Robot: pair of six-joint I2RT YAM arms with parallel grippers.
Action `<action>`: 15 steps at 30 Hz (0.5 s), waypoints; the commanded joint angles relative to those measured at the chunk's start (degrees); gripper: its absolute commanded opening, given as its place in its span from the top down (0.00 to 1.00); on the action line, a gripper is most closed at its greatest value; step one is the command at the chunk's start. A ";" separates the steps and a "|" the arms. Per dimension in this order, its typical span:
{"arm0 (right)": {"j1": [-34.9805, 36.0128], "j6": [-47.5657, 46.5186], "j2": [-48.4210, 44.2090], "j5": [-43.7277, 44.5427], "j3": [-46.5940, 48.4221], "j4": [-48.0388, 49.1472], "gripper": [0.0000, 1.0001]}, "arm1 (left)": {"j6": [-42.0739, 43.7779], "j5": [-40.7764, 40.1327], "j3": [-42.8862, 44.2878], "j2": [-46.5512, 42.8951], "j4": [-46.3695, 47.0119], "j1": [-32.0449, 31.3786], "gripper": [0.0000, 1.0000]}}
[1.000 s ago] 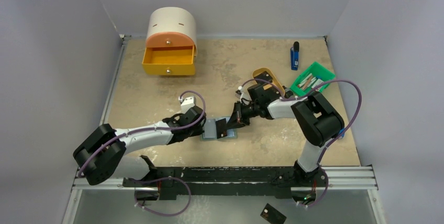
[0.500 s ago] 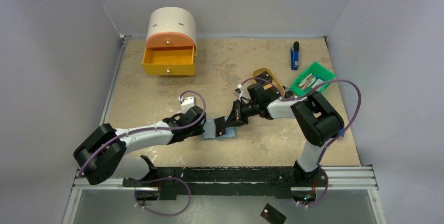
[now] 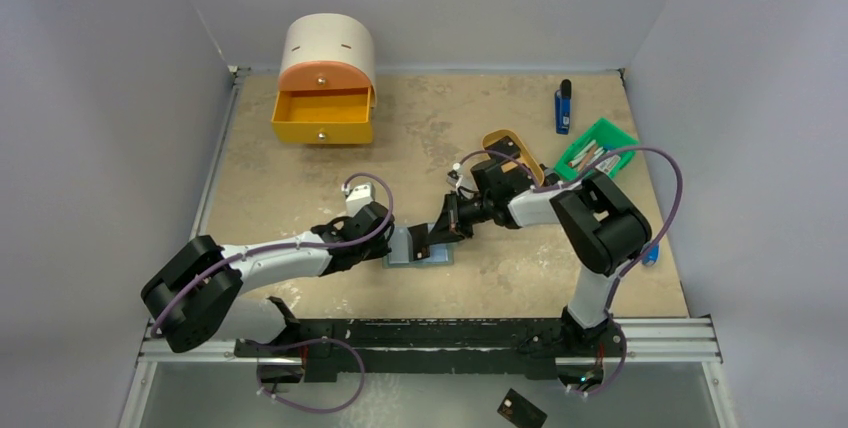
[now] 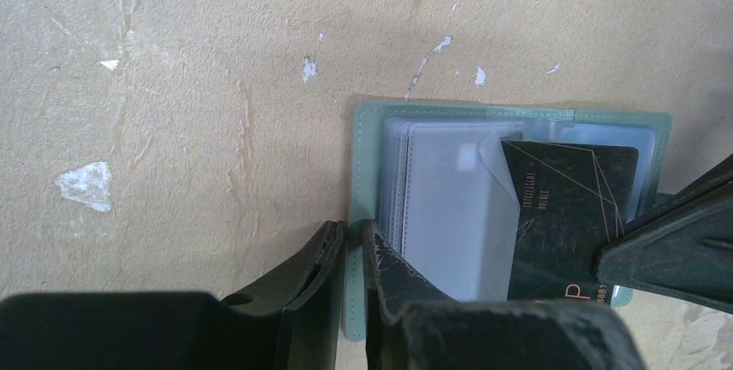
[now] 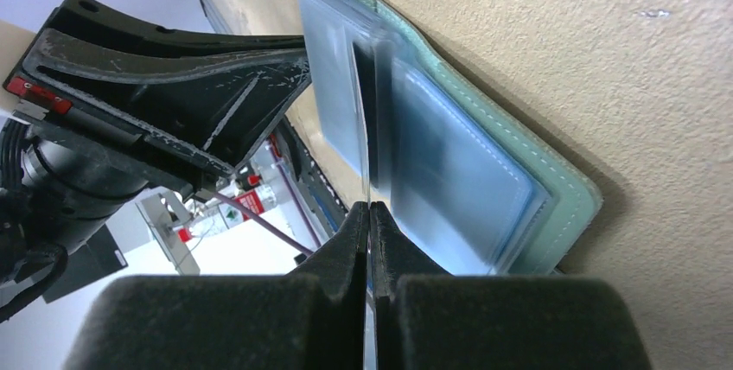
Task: Put the credit cards into the card holder
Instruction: Insert the credit card into the card holder.
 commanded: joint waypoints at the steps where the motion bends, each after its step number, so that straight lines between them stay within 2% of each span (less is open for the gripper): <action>1: 0.38 0.46 0.92 -1.40 0.74 0.63 1.00 | -0.52 0.34 -0.51 0.77 1.09 0.00 0.87; 15: 1.54 5.67 4.20 -0.97 -0.08 7.37 1.00 | -0.22 1.04 -0.28 1.36 1.74 -0.05 0.87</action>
